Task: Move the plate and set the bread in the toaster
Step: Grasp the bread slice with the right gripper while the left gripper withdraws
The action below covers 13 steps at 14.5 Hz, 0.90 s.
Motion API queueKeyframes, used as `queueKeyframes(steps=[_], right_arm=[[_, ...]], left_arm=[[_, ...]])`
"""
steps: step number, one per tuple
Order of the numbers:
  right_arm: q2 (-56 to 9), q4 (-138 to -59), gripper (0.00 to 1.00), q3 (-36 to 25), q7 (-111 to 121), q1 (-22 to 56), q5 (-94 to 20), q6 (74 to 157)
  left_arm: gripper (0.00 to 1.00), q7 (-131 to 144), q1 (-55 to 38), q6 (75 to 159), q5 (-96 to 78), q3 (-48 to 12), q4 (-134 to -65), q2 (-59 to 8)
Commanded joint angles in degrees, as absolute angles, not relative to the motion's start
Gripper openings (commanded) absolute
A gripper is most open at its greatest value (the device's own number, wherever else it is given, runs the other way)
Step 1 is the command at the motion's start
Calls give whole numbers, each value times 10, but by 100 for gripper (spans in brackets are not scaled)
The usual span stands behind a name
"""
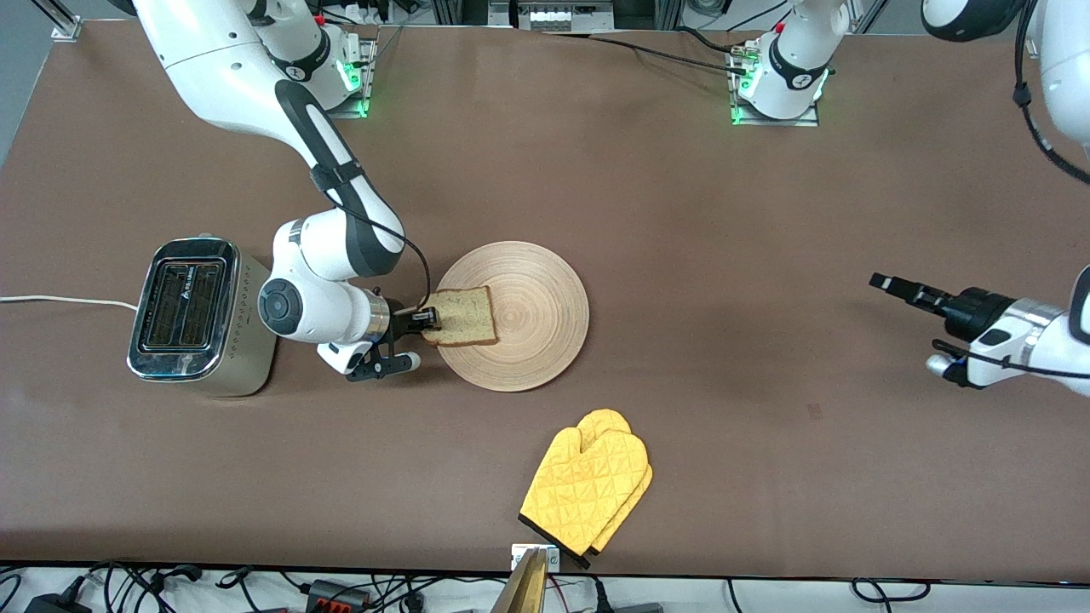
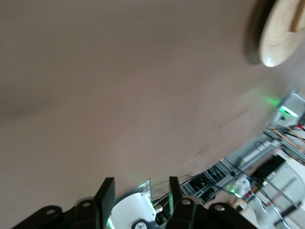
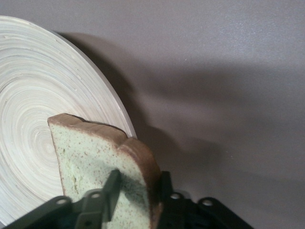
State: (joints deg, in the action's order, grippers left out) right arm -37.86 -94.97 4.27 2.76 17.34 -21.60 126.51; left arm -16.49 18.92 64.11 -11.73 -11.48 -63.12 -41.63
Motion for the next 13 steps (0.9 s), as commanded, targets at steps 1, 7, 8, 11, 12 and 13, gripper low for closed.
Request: queueKeyframes(steps=[1, 7, 8, 11, 12, 13], right_arm=[[-378, -943, 9, 42, 46, 172, -220, 1267], [-376, -924, 1, 41, 47, 170, -221, 1267], [-374, -924, 0, 41, 46, 170, -221, 1267], [-359, -923, 0, 41, 43, 171, -221, 1263], [-342, -923, 0, 40, 41, 171, -221, 1258], [-327, -923, 0, 36, 35, 171, -219, 1242]], left_arm=[[58, -120, 175, 638, -64, -120, -642, -355], [100, -64, 150, 642, 26, -120, -643, -252], [100, -62, 149, 643, 27, -120, -644, -244], [100, -29, 147, 649, 73, -120, -642, -241], [100, -32, 145, 648, 89, -120, -642, -243], [100, -29, 145, 650, 90, -121, -642, -243]])
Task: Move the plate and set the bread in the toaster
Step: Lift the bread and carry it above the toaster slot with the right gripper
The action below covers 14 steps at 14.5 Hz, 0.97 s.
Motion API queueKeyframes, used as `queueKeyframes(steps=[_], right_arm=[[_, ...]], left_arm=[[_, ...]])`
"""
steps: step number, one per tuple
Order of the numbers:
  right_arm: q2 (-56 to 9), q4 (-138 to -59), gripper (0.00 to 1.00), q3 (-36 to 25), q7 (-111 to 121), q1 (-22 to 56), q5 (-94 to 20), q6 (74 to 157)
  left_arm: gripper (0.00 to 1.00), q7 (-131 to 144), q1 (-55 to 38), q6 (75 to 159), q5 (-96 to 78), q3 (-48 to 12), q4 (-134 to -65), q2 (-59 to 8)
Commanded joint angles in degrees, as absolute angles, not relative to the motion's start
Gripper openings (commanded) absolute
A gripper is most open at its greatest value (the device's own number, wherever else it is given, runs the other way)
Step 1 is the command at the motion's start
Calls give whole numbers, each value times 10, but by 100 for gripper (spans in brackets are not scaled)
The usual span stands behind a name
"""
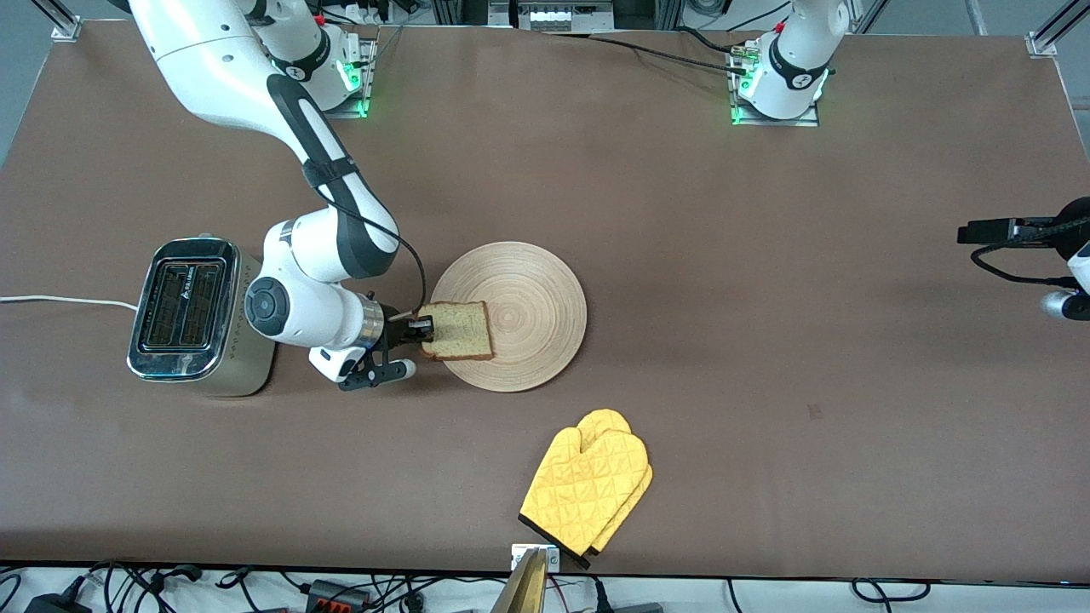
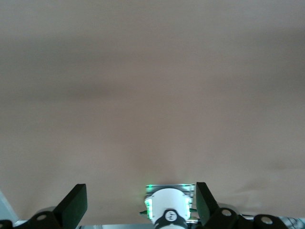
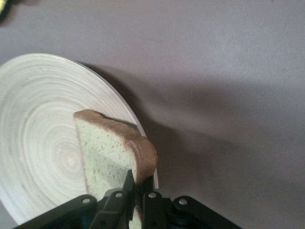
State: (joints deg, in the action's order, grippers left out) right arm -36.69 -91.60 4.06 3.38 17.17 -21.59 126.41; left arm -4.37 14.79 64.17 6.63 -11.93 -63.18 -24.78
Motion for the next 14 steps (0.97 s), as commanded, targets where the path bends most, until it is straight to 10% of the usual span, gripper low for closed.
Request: queueKeyframes(steps=[1, 5, 10, 14], right_arm=[[-311, -922, 0, 26, 31, 171, -214, 1226], [-268, -874, 0, -35, 33, 170, -110, 1113], [-265, -787, 0, -102, 34, 170, -6, 930], [-265, -752, 0, -111, 36, 169, 109, 831]], left_arm=[[100, -26, 139, 650, 88, -126, -642, -240], [100, 17, 134, 712, 92, -182, -700, -172], [100, 36, 143, 853, 64, -183, -946, 0], [100, 64, 133, 888, 23, -153, -976, 22]])
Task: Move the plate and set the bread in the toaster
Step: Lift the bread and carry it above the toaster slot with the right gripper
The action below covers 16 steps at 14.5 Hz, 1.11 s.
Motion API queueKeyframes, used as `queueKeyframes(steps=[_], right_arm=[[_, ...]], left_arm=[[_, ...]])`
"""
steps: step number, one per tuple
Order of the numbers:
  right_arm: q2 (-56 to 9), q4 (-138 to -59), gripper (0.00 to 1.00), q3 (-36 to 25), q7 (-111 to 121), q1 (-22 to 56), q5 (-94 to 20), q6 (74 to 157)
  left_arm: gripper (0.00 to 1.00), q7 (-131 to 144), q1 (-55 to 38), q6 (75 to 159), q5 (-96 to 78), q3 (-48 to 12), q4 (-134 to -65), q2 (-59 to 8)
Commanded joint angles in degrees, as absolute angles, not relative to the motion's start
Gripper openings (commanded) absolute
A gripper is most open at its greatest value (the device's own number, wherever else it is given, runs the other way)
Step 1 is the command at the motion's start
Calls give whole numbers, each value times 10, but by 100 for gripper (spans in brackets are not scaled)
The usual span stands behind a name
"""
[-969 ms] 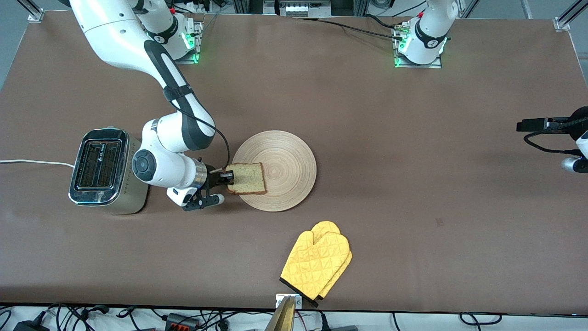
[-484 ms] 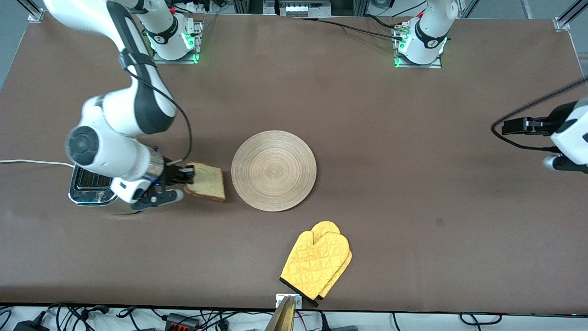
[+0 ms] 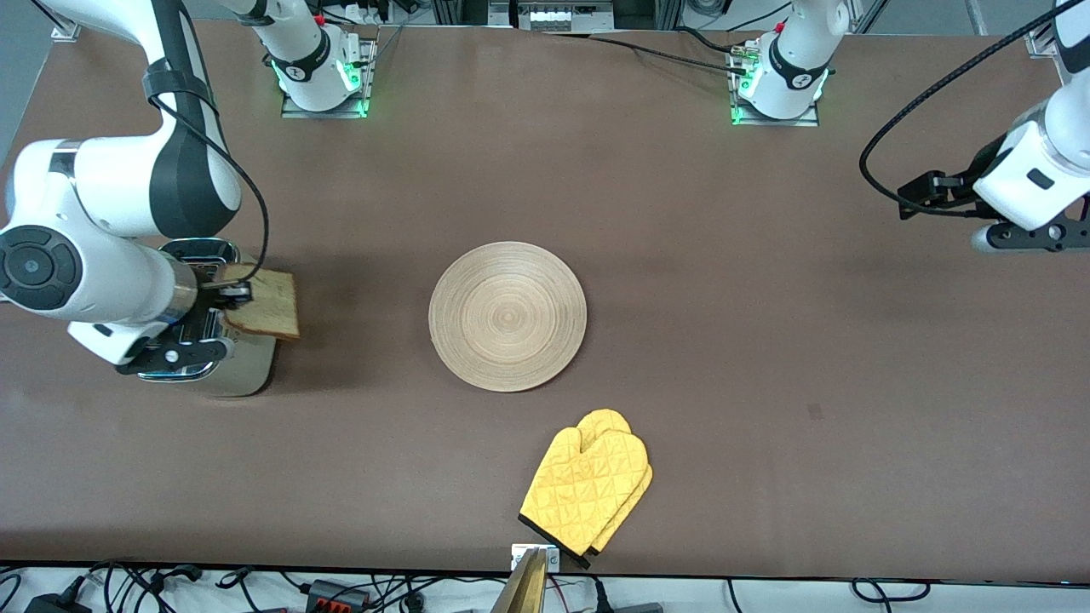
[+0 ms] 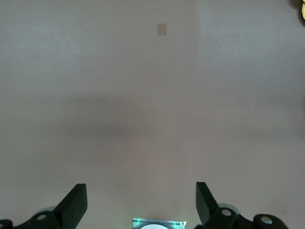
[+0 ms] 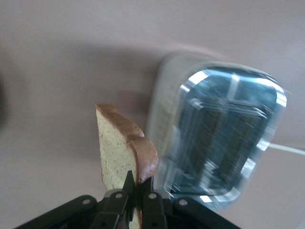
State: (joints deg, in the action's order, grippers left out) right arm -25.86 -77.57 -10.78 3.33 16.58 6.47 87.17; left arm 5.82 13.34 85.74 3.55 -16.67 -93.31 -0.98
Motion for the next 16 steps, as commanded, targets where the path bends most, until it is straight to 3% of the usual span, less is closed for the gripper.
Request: queueKeyframes(steps=[1, 8, 16], right_arm=[[-265, -749, 0, -113, 37, 170, 133, 821], [-266, -739, 0, -113, 42, 176, 264, 797], [-298, -741, 0, -113, 19, 176, 273, 824]], left_arm=[[100, 64, 131, 889, 23, -150, -976, 22], [100, 66, 83, 883, 23, -106, -992, 33], [100, 70, 85, 879, 16, -112, -983, 31]])
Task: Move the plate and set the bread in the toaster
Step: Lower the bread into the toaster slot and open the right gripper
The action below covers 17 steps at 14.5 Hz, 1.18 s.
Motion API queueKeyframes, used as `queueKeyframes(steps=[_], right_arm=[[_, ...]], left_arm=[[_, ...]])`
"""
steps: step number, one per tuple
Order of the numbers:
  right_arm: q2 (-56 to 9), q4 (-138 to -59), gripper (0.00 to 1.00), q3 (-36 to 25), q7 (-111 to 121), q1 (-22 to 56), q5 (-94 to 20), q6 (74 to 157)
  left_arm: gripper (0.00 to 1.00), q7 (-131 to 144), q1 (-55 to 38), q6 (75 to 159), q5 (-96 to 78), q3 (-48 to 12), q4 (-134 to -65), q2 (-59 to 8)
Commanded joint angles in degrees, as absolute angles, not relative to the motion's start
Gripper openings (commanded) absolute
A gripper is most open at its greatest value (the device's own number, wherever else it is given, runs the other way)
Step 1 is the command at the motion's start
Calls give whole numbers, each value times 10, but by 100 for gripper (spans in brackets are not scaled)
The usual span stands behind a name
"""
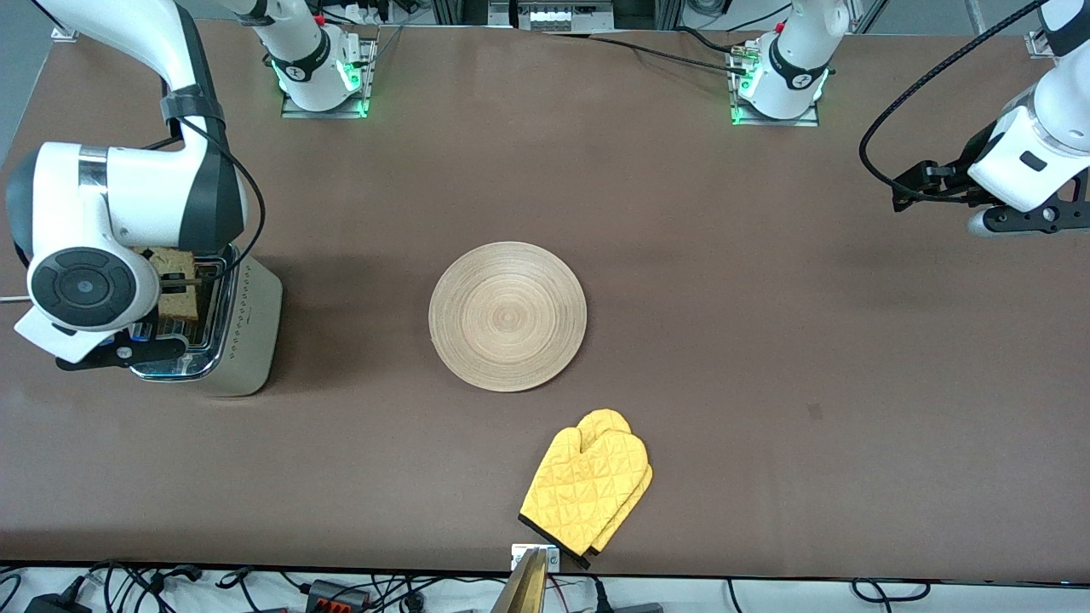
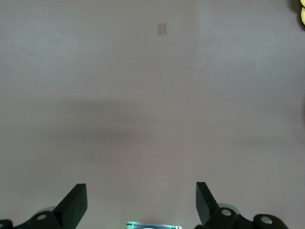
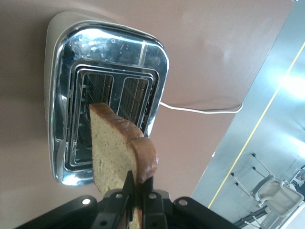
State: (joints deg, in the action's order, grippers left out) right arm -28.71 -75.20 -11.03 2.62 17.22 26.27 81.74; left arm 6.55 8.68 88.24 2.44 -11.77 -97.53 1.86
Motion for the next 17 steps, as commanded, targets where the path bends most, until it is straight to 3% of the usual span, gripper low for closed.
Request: queueKeyframes(steps=[1, 17], right_arm=[[-302, -741, 0, -113, 19, 175, 273, 834], [-321, -744, 0, -111, -70, 178, 263, 859]], left_arm=[[100, 70, 85, 879, 16, -112, -983, 31], [100, 69, 85, 862, 4, -114, -983, 31]])
